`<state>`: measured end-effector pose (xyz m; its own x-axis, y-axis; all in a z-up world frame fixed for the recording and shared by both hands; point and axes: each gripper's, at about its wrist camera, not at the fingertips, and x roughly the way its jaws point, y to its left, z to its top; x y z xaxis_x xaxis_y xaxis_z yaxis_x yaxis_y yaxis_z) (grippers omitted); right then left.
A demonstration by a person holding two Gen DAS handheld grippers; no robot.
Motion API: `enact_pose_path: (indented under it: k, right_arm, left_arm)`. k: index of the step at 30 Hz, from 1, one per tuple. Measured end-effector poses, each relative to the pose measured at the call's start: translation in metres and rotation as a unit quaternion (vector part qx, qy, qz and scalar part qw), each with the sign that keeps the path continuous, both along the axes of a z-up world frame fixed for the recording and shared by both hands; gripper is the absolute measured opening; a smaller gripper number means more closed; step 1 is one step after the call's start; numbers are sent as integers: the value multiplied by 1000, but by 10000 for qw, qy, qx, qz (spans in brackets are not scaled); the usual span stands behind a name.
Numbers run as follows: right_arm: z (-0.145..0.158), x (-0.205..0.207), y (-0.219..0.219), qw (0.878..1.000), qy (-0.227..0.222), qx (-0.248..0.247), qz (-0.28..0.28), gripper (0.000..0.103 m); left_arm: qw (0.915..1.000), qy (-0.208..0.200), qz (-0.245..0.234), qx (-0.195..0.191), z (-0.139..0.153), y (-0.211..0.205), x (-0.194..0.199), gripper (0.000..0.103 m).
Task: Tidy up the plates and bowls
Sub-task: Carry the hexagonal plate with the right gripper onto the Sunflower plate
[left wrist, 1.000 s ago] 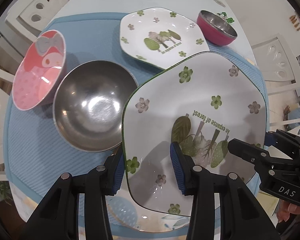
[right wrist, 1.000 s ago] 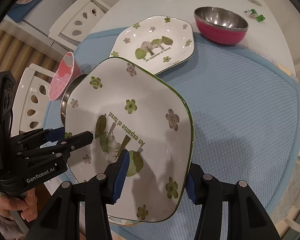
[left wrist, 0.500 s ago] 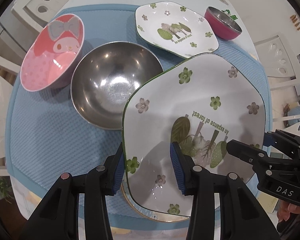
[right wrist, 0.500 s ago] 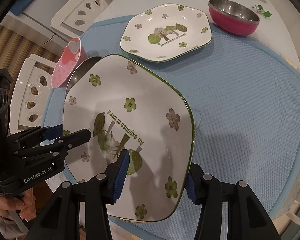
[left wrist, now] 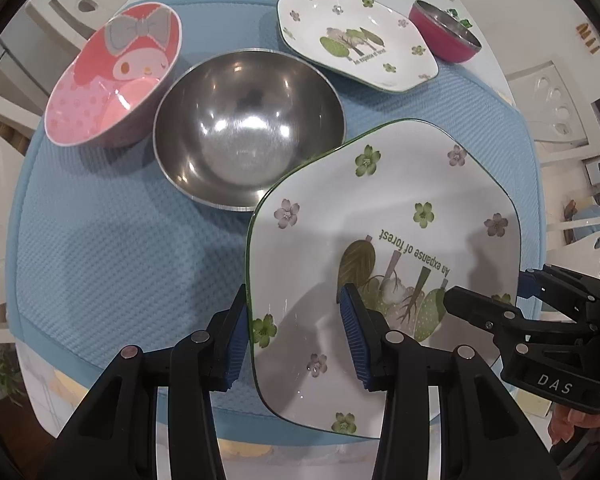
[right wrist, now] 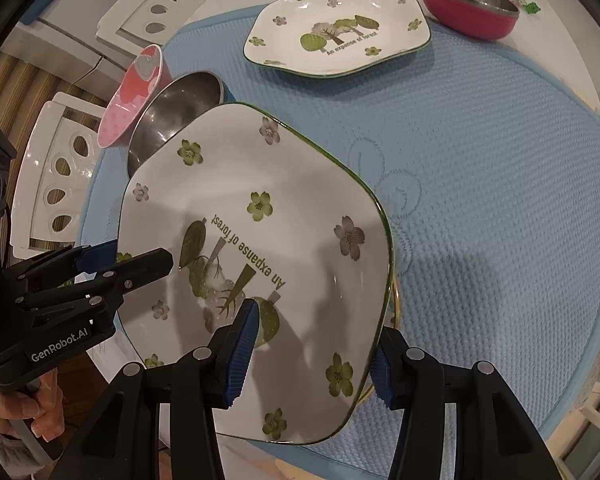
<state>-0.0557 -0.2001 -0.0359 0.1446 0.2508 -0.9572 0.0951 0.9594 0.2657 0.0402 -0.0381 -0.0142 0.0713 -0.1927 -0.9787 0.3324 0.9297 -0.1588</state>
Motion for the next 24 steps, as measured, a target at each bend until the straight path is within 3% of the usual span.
enact_pose_path:
  k: [24]
  right_arm:
    - [-26, -11, 19, 9992, 364, -155, 19, 50]
  left_arm:
    - [9992, 404, 59, -35, -21, 10, -17, 40]
